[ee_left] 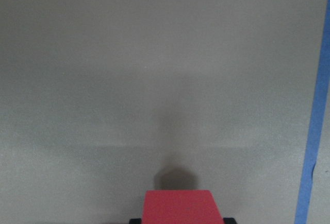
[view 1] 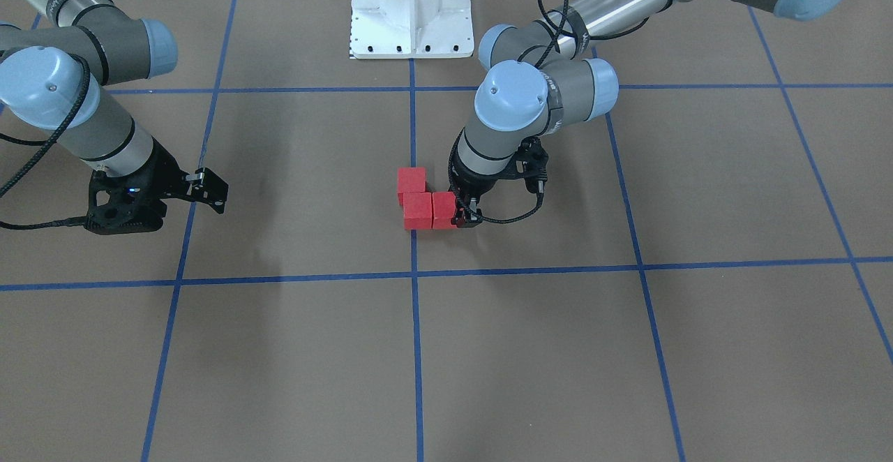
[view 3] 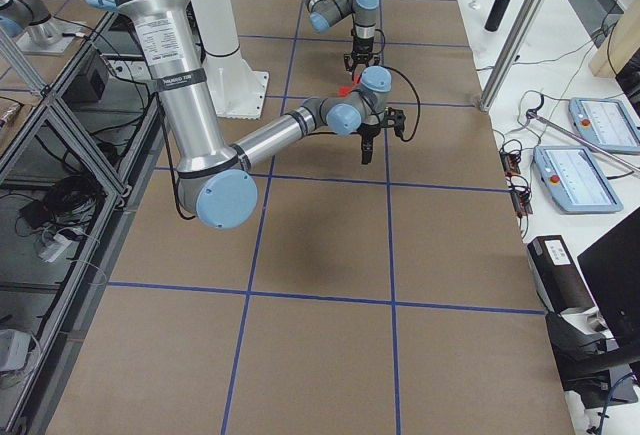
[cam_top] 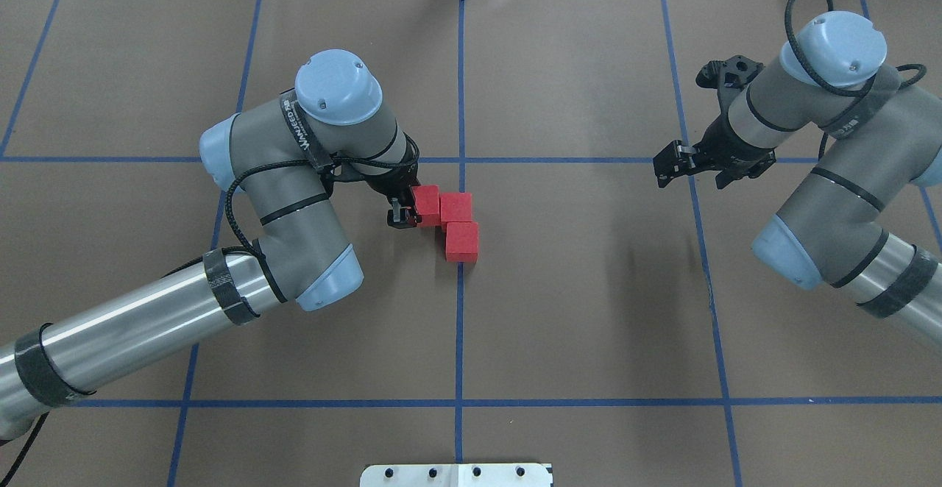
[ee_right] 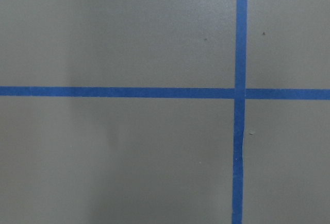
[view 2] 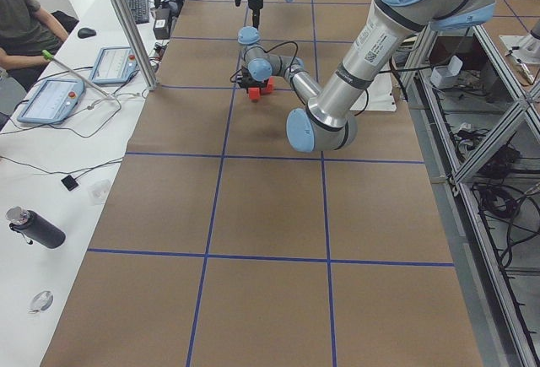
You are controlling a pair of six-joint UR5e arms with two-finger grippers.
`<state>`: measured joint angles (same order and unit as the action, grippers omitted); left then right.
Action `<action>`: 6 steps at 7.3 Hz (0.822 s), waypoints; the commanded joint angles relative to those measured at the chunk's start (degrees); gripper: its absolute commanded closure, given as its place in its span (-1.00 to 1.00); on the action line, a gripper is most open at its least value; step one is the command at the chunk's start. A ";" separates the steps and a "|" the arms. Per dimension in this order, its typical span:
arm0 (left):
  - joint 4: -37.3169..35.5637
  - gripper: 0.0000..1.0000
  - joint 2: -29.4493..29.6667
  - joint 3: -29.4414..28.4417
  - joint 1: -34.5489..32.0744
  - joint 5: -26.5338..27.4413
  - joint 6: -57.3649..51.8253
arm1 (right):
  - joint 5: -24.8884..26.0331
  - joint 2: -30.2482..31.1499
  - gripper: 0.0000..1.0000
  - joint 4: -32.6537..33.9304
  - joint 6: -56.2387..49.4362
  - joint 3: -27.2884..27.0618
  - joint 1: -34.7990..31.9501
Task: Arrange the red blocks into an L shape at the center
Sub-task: 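Lower the held cube beside the nearer center cube and adjust it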
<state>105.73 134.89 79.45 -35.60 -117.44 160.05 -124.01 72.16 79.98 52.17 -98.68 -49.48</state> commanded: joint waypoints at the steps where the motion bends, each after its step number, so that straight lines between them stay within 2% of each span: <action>1: 0.00 1.00 0.02 0.00 0.00 0.02 0.00 | 0.00 0.00 -1.00 0.00 0.12 -0.11 0.00; 6: 0.00 1.00 -0.15 -0.09 0.44 0.02 -0.09 | 0.00 0.00 -1.00 0.00 -0.05 0.07 0.00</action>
<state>105.73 134.78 79.38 -35.28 -117.43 159.96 -124.01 72.16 79.98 52.19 -98.65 -49.48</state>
